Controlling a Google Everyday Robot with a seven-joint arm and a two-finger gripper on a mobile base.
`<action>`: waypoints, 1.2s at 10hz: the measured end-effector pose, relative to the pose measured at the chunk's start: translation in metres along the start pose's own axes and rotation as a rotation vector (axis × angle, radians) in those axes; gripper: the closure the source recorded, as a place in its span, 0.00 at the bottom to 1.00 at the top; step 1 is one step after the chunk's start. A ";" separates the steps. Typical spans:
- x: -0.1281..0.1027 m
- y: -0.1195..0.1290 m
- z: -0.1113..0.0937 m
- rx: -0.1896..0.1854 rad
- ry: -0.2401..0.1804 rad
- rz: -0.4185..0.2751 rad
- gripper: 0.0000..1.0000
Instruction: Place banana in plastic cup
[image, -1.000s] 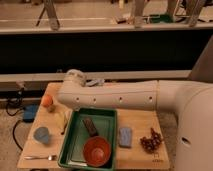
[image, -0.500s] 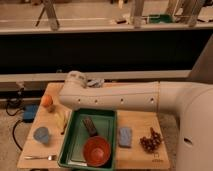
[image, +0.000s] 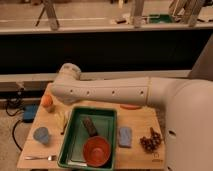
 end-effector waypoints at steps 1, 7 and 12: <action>0.005 -0.006 0.003 -0.005 -0.015 -0.039 0.44; -0.003 -0.042 0.057 -0.061 -0.106 -0.292 0.20; -0.024 -0.047 0.117 -0.133 -0.133 -0.411 0.20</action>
